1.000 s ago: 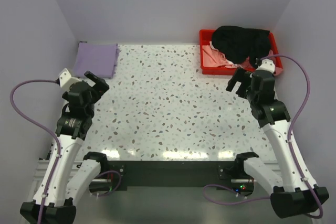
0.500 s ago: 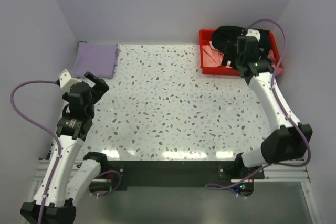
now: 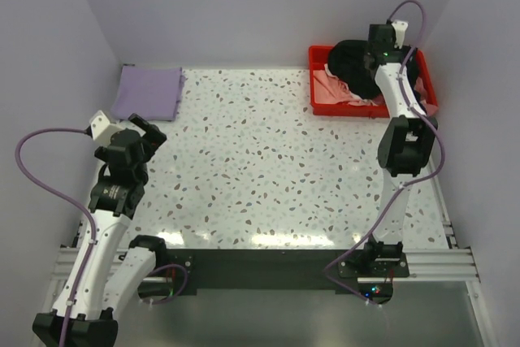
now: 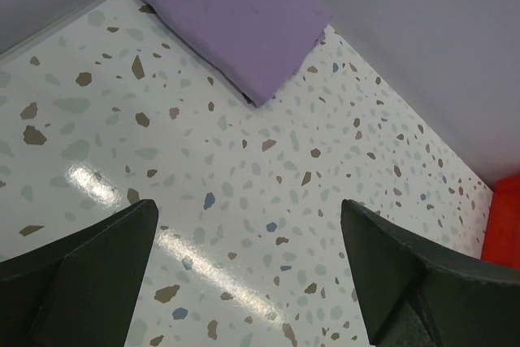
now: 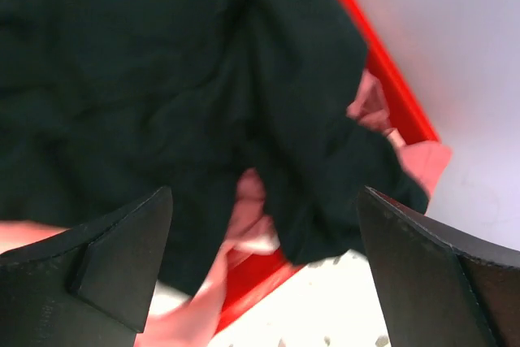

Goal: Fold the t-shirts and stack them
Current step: Grab the tshirt from the pile

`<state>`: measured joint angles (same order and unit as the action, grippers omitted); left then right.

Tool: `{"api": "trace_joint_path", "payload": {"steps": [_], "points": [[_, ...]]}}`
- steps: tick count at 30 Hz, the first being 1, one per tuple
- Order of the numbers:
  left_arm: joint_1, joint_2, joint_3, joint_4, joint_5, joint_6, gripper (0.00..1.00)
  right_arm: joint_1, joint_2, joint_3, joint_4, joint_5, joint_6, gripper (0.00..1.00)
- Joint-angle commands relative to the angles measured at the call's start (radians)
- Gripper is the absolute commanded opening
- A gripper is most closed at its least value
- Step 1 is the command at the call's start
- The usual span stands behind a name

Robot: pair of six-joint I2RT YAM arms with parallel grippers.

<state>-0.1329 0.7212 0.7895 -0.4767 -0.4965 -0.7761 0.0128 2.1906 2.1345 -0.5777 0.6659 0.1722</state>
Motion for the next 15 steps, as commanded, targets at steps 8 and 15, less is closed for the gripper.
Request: {"api": "trace_joint_path", "payload": {"steps": [8,15], "points": [[0.006,0.012,-0.026,0.064,-0.047,-0.012,1.0,-0.033,-0.109,-0.185,0.288,0.04,0.016,0.99],[0.006,0.021,-0.004,0.075,0.016,0.003,1.0,-0.034,-0.126,-0.281,0.423,0.006,0.042,0.99]]}}
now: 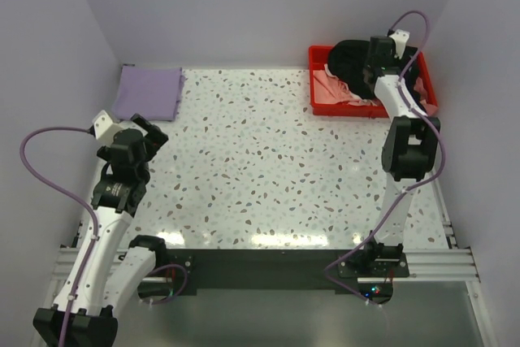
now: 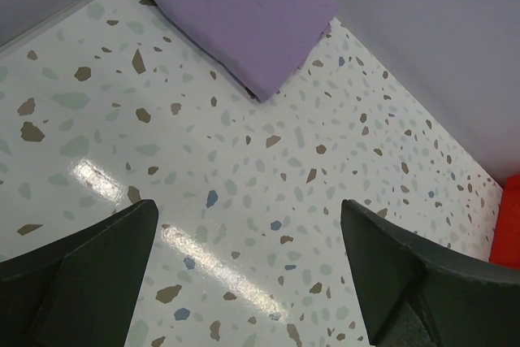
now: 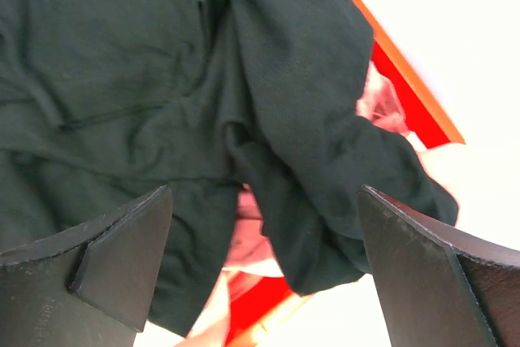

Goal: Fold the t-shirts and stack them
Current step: Grab the tshirt from the pile

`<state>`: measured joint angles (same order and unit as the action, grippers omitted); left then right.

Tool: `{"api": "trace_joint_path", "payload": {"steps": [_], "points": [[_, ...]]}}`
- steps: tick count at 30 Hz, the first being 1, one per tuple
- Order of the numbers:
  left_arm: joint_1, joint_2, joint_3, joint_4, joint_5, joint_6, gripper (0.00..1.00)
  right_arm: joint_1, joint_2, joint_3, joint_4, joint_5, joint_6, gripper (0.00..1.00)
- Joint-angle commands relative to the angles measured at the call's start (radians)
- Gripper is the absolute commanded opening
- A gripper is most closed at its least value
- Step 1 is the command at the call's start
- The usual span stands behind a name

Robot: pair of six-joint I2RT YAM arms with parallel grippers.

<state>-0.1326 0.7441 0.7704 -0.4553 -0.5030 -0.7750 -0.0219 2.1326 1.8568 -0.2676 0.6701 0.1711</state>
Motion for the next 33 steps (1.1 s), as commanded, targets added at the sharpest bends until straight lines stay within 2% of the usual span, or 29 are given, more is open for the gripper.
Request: {"api": "trace_joint_path", "payload": {"steps": [1,6,9,18,21,24,25,26,28,29,31,32,33], "points": [[0.005,-0.006,0.015,0.053,0.032,-0.001,1.0,0.0,-0.074,-0.005,0.09,-0.016,0.074,0.99],[0.005,-0.02,0.015,0.07,0.052,0.003,1.0,0.0,-0.088,-0.083,0.203,-0.056,0.081,0.99],[0.005,-0.029,0.015,0.076,0.057,0.003,1.0,0.0,-0.045,-0.073,0.225,-0.032,0.09,0.99],[0.005,-0.029,0.001,0.113,0.061,0.008,1.0,-0.004,0.111,0.035,0.367,0.063,0.033,0.97],[0.005,-0.011,0.009,0.104,0.049,0.0,1.0,-0.01,0.18,0.12,0.377,0.091,0.022,0.95],[0.004,0.0,0.023,0.101,0.047,-0.001,1.0,-0.016,0.214,0.165,0.364,0.12,0.024,0.79],[0.005,0.0,0.023,0.101,0.044,0.0,1.0,-0.016,0.213,0.163,0.37,0.123,0.031,0.63],[0.004,0.001,0.021,0.102,0.043,-0.001,1.0,-0.018,0.207,0.154,0.384,0.121,0.034,0.54],[0.004,0.0,0.018,0.107,0.038,-0.001,1.0,-0.016,0.179,0.111,0.431,0.112,0.036,0.4],[0.005,0.001,0.018,0.109,0.04,-0.001,1.0,-0.018,0.171,0.098,0.444,0.109,0.036,0.29],[0.005,0.004,0.02,0.107,0.037,0.0,1.0,-0.018,0.149,0.078,0.444,0.102,0.041,0.17],[0.004,0.005,0.02,0.107,0.038,-0.001,1.0,-0.018,0.141,0.071,0.439,0.091,0.045,0.01],[0.005,0.005,0.02,0.107,0.041,-0.001,1.0,-0.018,0.129,0.052,0.435,0.082,0.062,0.0]]}}
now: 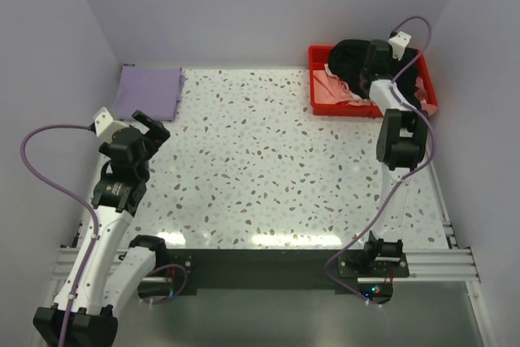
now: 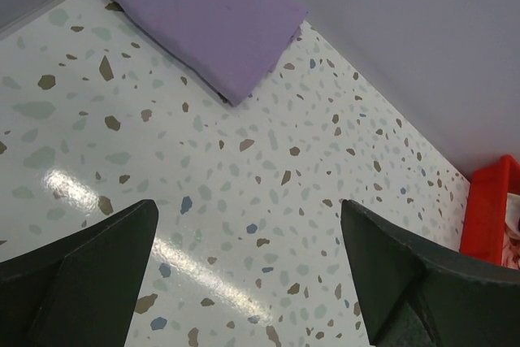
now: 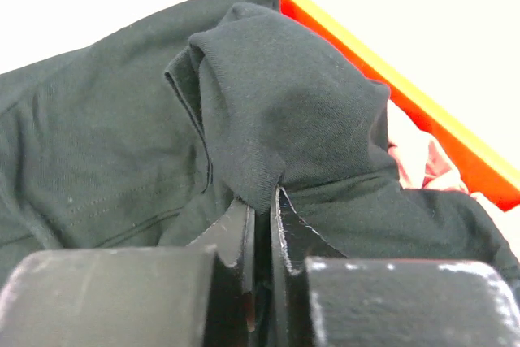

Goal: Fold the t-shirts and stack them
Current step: Grab the tshirt from the pile

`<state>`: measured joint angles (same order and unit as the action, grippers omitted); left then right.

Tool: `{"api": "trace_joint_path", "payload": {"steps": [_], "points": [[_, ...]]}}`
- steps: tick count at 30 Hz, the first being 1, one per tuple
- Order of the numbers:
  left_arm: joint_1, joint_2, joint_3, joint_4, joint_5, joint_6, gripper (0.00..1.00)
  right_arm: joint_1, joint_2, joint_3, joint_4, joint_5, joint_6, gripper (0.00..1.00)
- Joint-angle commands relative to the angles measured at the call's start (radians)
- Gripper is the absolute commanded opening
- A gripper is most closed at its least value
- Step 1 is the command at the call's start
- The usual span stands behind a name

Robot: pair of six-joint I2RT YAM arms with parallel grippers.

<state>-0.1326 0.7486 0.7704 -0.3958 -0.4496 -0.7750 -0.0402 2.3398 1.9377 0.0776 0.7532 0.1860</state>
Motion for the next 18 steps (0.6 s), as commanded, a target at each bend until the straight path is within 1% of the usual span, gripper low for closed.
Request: {"api": "trace_joint_path", "payload": {"steps": [1,3,4,5,6,9,11,13,18], "points": [[0.005,-0.002,0.018,0.048,-0.011,-0.001,1.0,0.0,-0.101,-0.042,0.085,-0.033,0.056,0.0],[0.005,0.0,0.015,0.049,-0.006,-0.001,1.0,0.002,-0.126,-0.072,0.068,-0.089,0.07,0.0],[0.005,0.0,0.015,0.051,-0.001,0.0,1.0,0.002,-0.137,-0.08,0.054,-0.138,0.076,0.0],[0.005,0.001,0.013,0.055,0.002,-0.001,1.0,0.003,-0.166,-0.091,0.044,-0.222,0.087,0.0],[0.005,0.001,0.012,0.058,0.008,0.002,1.0,0.003,-0.181,-0.129,0.044,-0.277,0.098,0.0],[0.005,0.005,0.006,0.066,0.035,0.003,1.0,0.019,-0.261,-0.218,0.079,-0.377,0.121,0.0],[0.005,0.006,0.001,0.071,0.04,0.002,1.0,0.033,-0.324,-0.25,0.093,-0.4,0.104,0.0],[0.005,0.009,0.0,0.064,0.026,-0.006,1.0,0.092,-0.361,-0.273,0.093,-0.405,0.075,0.0],[0.005,0.009,-0.01,0.063,0.046,-0.018,1.0,0.172,-0.482,-0.232,0.03,-0.46,0.038,0.0]]}}
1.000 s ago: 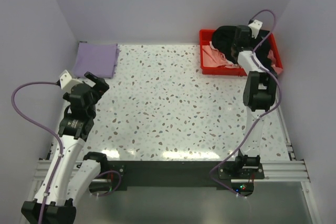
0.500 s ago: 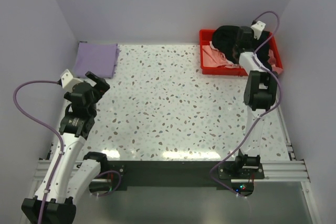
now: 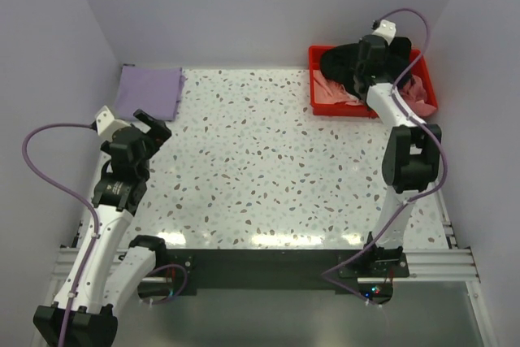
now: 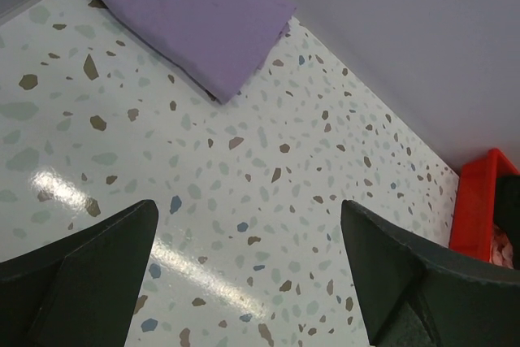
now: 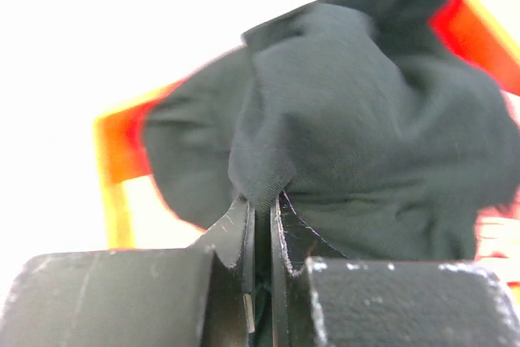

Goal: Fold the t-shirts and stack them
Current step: Grab the tshirt from the pile, then move the tshirt to the center of the board

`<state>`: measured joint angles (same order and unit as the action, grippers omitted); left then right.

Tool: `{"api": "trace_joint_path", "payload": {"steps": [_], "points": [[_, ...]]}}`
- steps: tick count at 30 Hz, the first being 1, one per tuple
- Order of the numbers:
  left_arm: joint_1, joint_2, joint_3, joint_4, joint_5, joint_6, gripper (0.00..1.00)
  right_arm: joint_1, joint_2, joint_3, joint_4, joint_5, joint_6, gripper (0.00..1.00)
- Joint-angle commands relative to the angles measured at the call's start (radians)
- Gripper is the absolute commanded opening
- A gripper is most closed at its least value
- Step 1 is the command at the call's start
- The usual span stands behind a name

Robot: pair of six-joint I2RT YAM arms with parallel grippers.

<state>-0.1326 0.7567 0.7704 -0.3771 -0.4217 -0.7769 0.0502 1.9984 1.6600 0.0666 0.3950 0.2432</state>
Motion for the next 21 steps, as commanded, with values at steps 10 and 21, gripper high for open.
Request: {"api": "trace_joint_path", "payload": {"steps": [10,21], "points": [[0.005,0.013,-0.026,0.043,0.205,-0.041,1.0,0.342,-0.319,0.349,-0.25,-0.499,-0.038,0.0],[0.004,-0.083,-0.02,-0.051,0.281,-0.05,1.0,0.51,-0.389,0.413,-0.297,-0.737,0.166,0.0]]}}
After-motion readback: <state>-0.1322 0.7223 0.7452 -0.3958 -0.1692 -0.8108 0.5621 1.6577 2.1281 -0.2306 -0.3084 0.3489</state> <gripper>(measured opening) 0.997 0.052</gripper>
